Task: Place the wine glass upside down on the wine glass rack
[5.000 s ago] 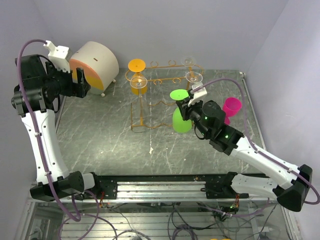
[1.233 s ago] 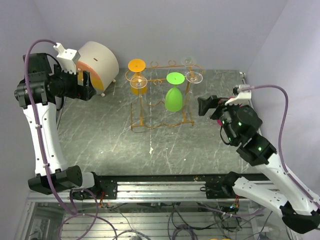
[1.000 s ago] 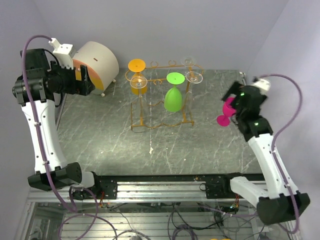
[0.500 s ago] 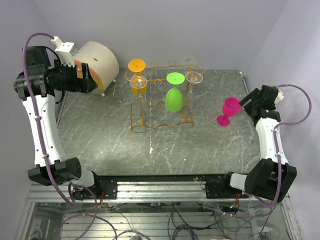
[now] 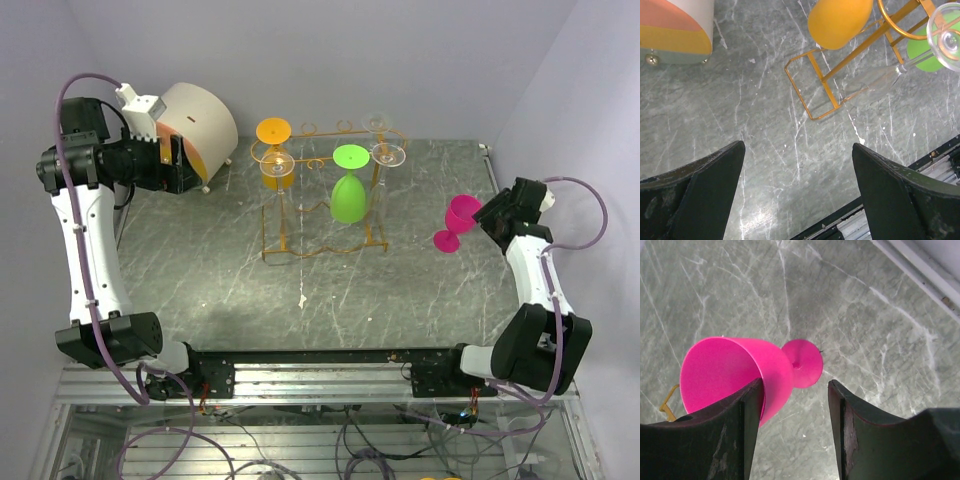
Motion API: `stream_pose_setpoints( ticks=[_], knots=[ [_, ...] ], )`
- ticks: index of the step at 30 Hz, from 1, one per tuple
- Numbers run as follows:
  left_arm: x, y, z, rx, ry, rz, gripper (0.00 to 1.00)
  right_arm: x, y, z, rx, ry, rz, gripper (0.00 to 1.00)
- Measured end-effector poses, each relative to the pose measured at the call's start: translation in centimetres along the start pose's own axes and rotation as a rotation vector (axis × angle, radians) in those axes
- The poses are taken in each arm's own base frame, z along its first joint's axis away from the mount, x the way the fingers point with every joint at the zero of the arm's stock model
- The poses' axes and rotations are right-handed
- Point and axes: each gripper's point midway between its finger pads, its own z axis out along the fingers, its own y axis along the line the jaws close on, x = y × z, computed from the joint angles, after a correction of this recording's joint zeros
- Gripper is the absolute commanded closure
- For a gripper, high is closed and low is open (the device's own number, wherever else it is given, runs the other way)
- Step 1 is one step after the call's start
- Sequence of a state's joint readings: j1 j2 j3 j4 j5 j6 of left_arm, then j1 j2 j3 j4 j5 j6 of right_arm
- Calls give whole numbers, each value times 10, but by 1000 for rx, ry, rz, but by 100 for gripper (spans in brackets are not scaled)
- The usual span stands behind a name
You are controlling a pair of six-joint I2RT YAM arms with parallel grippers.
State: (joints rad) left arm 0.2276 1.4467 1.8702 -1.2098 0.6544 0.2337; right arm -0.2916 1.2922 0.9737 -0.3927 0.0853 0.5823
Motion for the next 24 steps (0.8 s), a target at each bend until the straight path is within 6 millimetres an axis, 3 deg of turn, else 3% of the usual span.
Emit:
stream_pose_setpoints(
  ticks=[3,5,8,16,20,22,24],
  knots=[
    [5,0,3,12,13,-3,0,6,3,5,-6,15,-2,51],
    [7,0,3,15,21,-4,0,9,7,7,-14,17,-10,65],
    [9,0,4,18,26,-5,0,14,15,11,-30,24,-20,99],
    [12,-2,5,27,33,-9,0,22,20,7,-29,33,-38,100],
    [9,-16,-4,76,29,7,0,18,32,-26,-60,-5,-70,100],
    [0,-28,-16,104,5,33,0,8,42,-55,-95,-58,-89,100],
    [-10,-40,-28,118,-35,57,1,-17,56,-97,-153,-156,-92,100]
  ],
)
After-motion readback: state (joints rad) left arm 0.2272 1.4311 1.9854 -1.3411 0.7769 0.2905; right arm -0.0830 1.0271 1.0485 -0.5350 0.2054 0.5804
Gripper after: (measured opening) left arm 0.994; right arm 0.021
